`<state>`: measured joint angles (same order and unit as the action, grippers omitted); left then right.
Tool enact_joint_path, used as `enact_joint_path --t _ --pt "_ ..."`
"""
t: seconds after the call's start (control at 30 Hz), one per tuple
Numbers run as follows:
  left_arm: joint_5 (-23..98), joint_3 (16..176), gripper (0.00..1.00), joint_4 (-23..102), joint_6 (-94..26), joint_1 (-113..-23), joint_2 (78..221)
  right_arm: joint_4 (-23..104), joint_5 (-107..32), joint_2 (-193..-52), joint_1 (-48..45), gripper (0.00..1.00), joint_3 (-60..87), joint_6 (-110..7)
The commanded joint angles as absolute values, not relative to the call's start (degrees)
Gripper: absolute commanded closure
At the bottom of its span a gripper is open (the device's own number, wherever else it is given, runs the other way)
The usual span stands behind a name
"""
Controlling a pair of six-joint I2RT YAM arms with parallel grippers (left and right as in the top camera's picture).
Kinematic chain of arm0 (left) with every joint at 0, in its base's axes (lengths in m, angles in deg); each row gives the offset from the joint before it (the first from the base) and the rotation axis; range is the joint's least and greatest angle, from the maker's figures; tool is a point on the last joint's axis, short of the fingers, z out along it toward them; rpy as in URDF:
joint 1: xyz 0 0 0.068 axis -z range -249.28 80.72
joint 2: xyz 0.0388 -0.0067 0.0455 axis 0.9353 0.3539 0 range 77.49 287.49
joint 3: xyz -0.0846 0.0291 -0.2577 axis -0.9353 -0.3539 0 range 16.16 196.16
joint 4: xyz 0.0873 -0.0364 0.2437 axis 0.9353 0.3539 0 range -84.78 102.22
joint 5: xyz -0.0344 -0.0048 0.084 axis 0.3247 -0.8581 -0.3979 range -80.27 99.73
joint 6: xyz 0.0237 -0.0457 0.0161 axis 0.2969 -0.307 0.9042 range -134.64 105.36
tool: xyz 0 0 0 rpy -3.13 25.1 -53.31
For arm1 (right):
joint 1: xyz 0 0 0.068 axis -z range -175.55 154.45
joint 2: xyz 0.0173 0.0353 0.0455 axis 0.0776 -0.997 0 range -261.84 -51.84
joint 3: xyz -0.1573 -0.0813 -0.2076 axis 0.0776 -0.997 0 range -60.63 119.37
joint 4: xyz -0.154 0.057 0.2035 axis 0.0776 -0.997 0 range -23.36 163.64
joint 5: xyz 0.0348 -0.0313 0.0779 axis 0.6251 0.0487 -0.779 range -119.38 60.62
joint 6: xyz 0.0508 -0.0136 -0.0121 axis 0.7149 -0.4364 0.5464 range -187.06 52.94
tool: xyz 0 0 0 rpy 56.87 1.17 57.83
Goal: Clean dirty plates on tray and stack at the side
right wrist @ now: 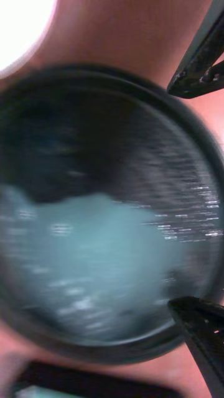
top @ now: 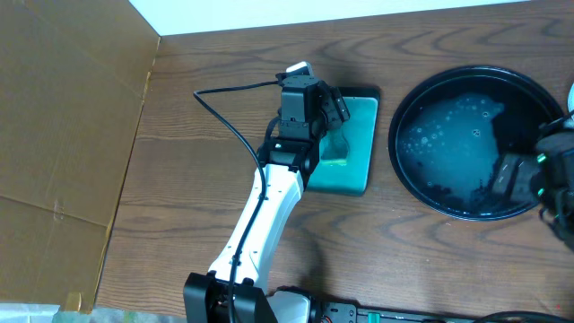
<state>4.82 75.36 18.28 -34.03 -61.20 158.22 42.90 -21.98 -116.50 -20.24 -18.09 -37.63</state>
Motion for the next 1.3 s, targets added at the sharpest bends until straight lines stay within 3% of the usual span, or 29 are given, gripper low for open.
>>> enact_joint_path --t 0.0,0.43,0.67,1.13,1.27 --pt "4.1 75.8 0.19 18.3 -33.5 -61.2 158.4 40.0 -20.3 -116.7 -23.2 0.01 -18.9 -38.7" --pt "4.1 75.8 0.19 18.3 -33.5 -61.2 158.4 41.1 -20.5 -116.7 -23.7 0.01 -18.9 -46.6" --pt "4.1 75.8 0.19 18.3 -33.5 -61.2 158.4 43.1 -18.9 -109.8 -22.7 0.01 -23.3 -49.1" --pt "4.1 75.8 0.19 18.3 -33.5 -61.2 158.4 81.5 -27.6 -77.7 -6.9 0.01 -60.4 -53.0" --pt "4.1 75.8 0.19 18.3 -33.5 -61.2 158.4 78.9 -28.8 -71.3 -4.9 0.01 -60.3 -56.6"
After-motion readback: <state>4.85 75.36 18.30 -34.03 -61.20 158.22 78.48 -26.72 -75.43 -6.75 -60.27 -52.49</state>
